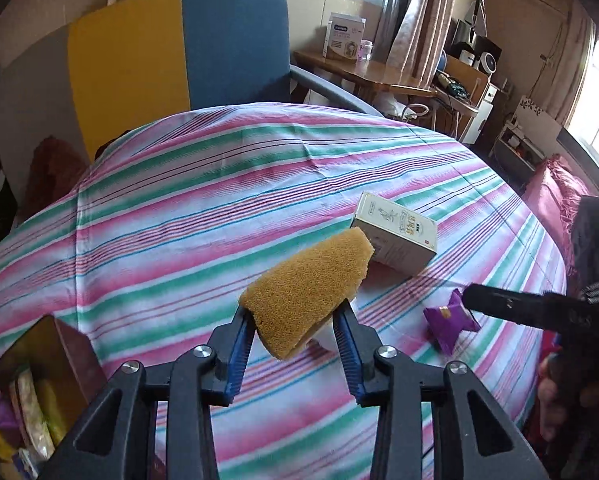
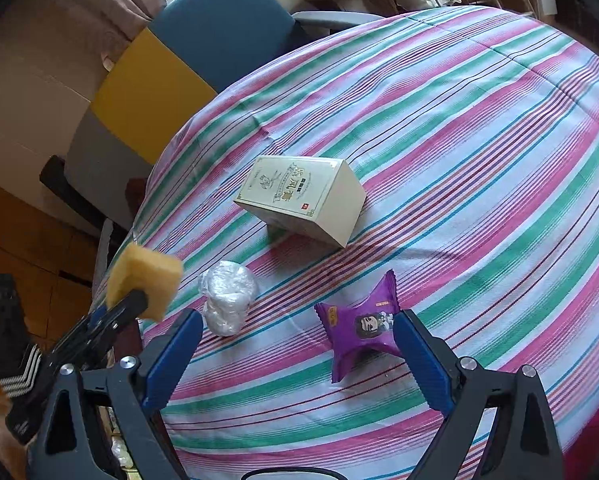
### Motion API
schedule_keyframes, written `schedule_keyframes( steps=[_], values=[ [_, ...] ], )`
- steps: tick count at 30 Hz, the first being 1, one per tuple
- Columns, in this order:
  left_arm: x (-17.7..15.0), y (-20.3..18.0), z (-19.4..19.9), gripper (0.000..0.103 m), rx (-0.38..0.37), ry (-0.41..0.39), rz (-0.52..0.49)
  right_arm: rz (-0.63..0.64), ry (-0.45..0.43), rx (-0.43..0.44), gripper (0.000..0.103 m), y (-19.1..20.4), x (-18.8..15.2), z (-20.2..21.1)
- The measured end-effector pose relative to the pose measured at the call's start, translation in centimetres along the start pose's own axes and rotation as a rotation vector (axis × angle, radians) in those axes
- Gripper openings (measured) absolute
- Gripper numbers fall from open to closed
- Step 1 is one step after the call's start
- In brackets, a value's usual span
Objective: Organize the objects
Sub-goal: 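Lift the sponge with the left tool while the right grasps the cream printed box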
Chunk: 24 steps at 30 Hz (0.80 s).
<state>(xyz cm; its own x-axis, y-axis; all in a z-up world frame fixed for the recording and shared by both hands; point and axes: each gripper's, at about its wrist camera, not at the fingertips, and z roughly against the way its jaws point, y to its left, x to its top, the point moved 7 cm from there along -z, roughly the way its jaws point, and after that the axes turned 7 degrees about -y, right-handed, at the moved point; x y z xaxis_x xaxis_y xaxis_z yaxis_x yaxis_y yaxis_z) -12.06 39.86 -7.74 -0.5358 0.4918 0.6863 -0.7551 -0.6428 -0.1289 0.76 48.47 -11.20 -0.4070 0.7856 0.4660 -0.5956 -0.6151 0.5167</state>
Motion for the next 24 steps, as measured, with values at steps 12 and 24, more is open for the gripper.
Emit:
schedule_keyframes(
  steps=[12, 24],
  values=[
    [-8.2, 2.3, 9.0, 0.040, -0.033, 0.002, 0.110, 0.239, 0.051, -0.081, 0.097, 3.0, -0.5, -0.9],
    [-11.2, 6.2, 12.4, 0.040, -0.019, -0.017, 0.230, 0.663, 0.136, -0.320, 0.097, 4.2, 6.4, -8.8]
  ],
)
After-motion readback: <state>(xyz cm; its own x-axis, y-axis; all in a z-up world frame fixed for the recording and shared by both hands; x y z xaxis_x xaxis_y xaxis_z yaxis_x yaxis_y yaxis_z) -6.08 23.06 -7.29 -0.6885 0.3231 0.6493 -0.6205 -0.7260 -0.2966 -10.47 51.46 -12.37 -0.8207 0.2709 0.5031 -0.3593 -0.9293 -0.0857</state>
